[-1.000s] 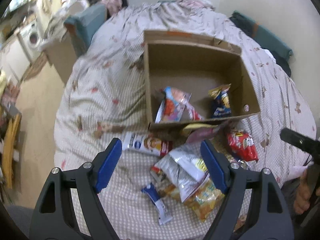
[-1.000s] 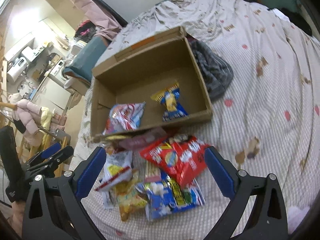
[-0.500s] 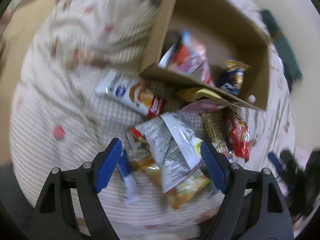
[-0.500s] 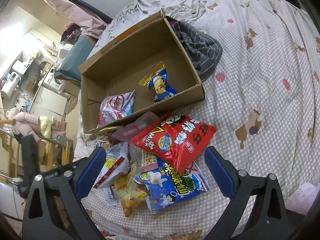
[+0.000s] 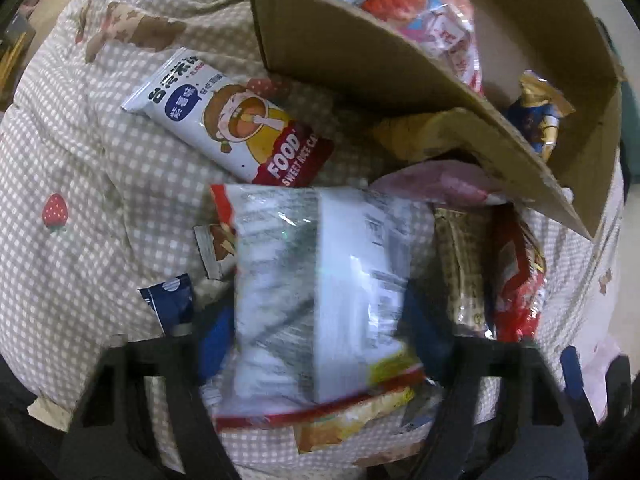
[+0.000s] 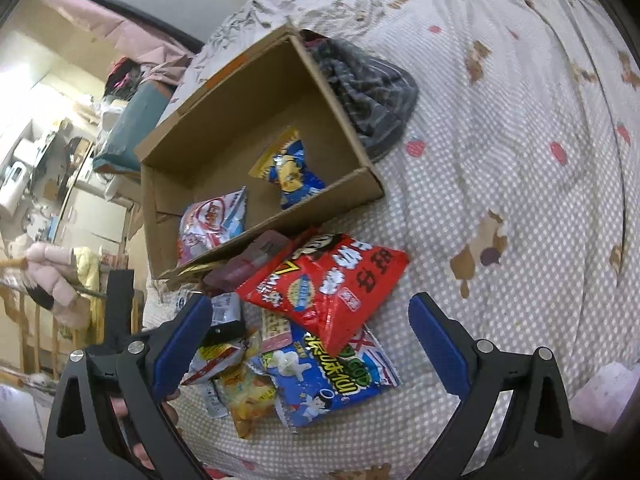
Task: Organize snacks
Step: 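Grasp the white bag with left tool while right tool grasps blue Lonely God bag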
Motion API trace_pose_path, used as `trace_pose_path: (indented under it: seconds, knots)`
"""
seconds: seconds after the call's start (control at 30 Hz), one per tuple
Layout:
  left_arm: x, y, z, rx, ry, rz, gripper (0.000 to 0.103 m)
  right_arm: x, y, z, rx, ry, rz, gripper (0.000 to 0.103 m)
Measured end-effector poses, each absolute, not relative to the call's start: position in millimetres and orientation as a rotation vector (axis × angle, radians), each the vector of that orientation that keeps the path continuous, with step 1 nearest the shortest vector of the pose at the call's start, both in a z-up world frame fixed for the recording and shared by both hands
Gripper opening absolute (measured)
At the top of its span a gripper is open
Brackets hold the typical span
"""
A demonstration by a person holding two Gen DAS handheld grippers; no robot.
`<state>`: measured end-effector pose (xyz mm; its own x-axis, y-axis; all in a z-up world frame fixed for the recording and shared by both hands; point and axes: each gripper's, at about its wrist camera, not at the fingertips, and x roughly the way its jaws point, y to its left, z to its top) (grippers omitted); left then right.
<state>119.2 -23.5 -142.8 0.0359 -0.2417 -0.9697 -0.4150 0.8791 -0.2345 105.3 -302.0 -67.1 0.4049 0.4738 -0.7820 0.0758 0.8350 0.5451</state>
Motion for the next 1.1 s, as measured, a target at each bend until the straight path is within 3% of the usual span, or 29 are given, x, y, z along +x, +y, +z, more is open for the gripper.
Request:
trace_pose_path:
  seconds: [0.07,0.2,0.53,0.73,1.1]
  knots:
    - [115,-23,-134,-0.49,1.536,0.142,0.054,107,-305,-70,0.591,1.152,0.269,0.101]
    - [105,-20,-113,-0.442,1.51,0.094,0.049,109,-305,-74,0.609,1.167,0.268,0.101]
    - [65,-6,-47,-0.203,1.349,-0.056,0.049,109,-255,-117,0.388,1.401,0.331,0.101]
    - [69,17,-56,-0.228,1.308,-0.047,0.049,112,-216,-145,0.166,1.472,0.367,0.103]
    - [70,19,-55,-0.302,1.294,-0.071,0.049,109,-173,-165,0.007,1.515,0.423,0.102]
